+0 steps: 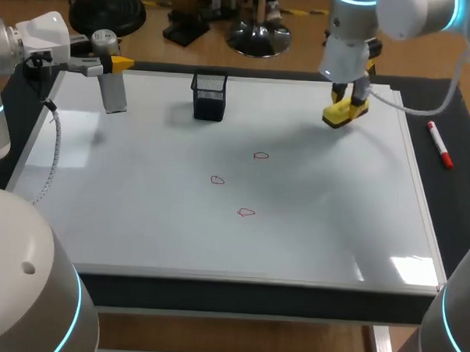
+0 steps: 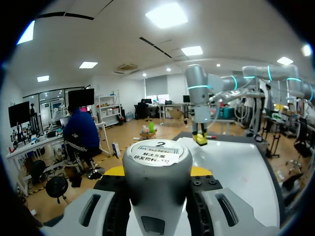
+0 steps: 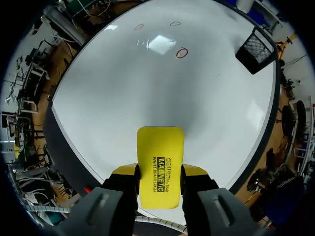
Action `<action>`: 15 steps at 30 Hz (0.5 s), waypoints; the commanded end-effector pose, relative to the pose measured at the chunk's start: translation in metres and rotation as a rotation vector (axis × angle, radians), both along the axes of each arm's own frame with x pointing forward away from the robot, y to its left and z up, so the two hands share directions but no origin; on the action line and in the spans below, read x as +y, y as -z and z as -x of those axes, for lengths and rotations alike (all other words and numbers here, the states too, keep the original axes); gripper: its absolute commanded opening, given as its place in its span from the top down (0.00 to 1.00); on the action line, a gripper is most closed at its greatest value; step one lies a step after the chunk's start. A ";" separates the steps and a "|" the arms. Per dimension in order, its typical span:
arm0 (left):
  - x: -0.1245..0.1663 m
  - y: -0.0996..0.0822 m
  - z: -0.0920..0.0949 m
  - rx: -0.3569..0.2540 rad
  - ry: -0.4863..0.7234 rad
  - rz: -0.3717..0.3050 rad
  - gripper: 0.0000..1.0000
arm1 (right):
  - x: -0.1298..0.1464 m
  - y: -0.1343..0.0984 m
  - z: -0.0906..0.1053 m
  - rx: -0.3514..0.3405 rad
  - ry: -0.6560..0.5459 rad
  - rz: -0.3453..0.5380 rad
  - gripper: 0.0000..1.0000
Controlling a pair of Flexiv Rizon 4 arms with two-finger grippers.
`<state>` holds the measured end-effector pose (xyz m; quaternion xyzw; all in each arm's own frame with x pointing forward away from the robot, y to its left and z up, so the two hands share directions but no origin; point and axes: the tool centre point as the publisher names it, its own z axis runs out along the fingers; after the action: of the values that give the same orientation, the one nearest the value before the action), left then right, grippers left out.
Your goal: Pick up the inspection probe, press it on each red-marked spot on the whiteboard one by one, put down the probe, pick up the eraser, and wipe off all the red marks.
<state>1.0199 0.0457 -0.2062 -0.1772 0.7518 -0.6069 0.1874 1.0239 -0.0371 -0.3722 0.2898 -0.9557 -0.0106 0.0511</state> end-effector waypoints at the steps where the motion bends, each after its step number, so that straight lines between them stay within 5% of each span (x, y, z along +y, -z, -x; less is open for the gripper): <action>1: 0.000 0.000 -0.001 -0.001 0.001 0.000 1.00 | -0.017 -0.004 0.018 -0.019 0.020 -0.015 1.00; 15: 0.000 0.000 -0.001 -0.001 0.001 0.000 1.00 | -0.030 0.000 0.026 -0.017 0.057 -0.025 1.00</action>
<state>1.0199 0.0457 -0.2062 -0.1772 0.7518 -0.6069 0.1874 0.9997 -0.0651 -0.3735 0.2620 -0.9639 -0.0225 0.0405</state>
